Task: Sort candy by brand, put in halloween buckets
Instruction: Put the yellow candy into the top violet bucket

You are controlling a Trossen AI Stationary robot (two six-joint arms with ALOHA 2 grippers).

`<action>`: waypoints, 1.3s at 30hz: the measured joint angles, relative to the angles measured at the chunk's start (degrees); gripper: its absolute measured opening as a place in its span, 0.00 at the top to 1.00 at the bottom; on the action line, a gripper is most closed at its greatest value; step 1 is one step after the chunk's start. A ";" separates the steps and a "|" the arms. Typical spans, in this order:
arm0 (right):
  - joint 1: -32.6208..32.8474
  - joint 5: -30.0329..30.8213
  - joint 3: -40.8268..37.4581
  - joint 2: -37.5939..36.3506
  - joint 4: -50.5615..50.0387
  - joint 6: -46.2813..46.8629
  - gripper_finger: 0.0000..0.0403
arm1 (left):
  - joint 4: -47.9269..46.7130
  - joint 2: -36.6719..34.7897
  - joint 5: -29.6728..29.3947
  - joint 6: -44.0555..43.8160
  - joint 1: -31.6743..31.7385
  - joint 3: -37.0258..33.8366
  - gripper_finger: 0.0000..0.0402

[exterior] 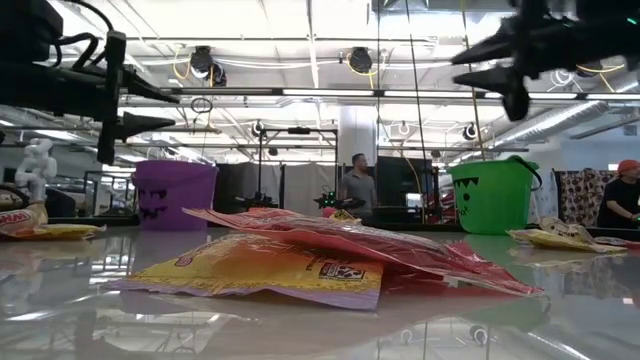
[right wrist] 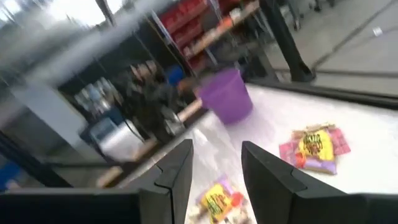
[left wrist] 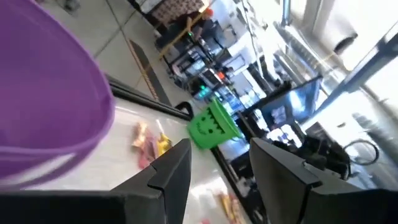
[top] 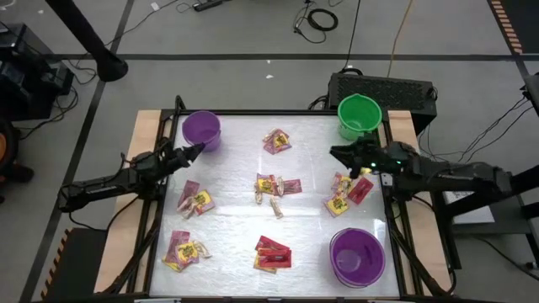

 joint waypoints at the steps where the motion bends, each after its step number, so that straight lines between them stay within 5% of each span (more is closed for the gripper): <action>1: 0.60 -0.15 2.32 3.26 -0.88 -0.96 0.68 | 0.48 0.02 1.72 0.87 0.00 0.05 0.58; 7: 4.21 -5.03 19.71 20.47 -15.75 -10.35 0.68 | 2.79 4.19 3.77 15.38 0.94 5.21 0.58; 15: 6.67 -6.48 45.51 37.14 -55.98 -18.24 0.68 | -0.10 22.38 11.69 36.44 2.78 18.11 0.58; 23: 8.50 -9.82 52.26 44.25 -86.69 -0.18 0.68 | -2.85 40.97 17.04 43.99 3.41 30.15 0.58; 30: 11.59 -14.54 45.57 44.52 -75.12 11.66 0.68 | -2.73 48.89 19.83 46.59 3.39 34.00 0.58; 39: 13.92 -15.49 36.72 48.13 -62.46 34.62 0.68 | -2.80 50.84 19.85 46.62 3.39 34.47 0.58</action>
